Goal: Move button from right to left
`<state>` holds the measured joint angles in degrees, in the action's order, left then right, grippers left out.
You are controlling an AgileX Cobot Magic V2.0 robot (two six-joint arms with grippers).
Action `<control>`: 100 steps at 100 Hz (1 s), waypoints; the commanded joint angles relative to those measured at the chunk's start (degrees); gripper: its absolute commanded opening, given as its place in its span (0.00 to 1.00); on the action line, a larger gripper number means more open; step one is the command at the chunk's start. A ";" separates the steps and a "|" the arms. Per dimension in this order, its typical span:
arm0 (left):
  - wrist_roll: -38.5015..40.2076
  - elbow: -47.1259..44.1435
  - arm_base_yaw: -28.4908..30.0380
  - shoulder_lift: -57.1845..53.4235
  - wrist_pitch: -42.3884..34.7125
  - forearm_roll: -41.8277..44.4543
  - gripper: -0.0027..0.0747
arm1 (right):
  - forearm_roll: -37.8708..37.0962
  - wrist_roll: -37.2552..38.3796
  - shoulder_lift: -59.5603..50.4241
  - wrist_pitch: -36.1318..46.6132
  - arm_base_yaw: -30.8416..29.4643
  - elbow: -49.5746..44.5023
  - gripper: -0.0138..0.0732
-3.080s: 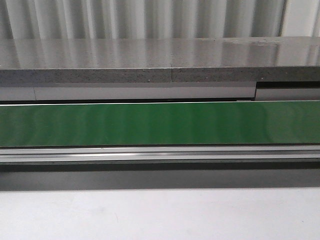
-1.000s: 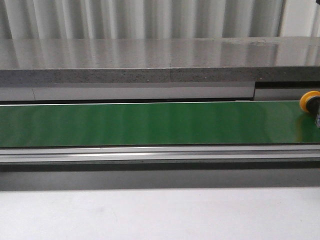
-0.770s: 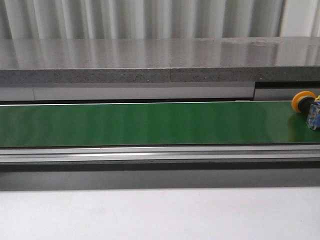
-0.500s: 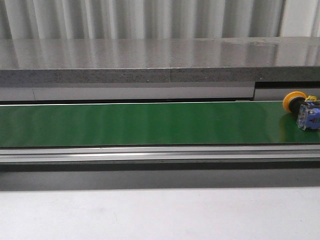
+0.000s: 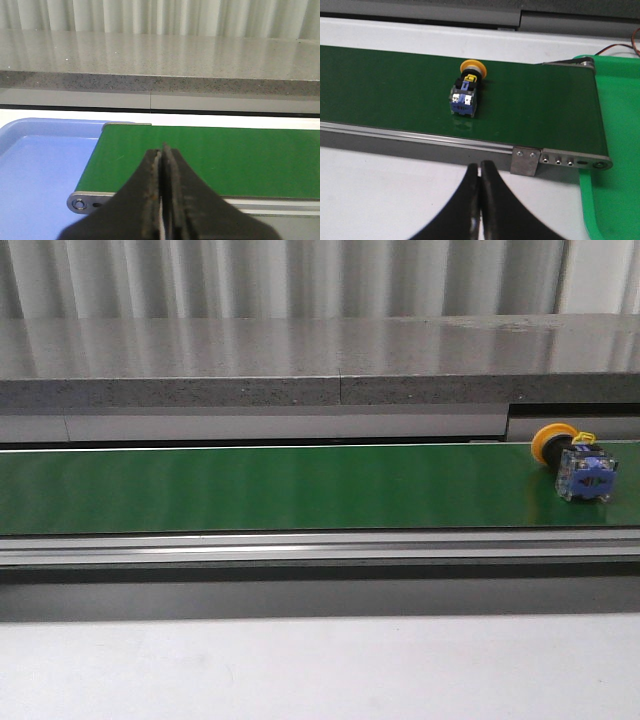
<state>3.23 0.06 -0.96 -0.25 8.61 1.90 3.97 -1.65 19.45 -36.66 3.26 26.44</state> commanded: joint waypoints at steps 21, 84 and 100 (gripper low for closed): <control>0.08 -1.34 0.03 -2.07 -7.35 -0.06 0.01 | 0.19 -0.55 -8.59 4.76 0.08 -0.92 0.08; 0.08 22.94 -0.07 13.85 21.82 1.51 0.08 | 0.19 -0.55 -8.55 5.16 0.08 -0.92 0.08; 0.08 25.96 -0.07 19.93 22.26 1.41 0.57 | 0.19 -0.55 -8.55 5.16 0.08 -0.92 0.08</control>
<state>3.13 23.01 -0.96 16.53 34.50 3.33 3.97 -1.65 10.21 -36.11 3.26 24.11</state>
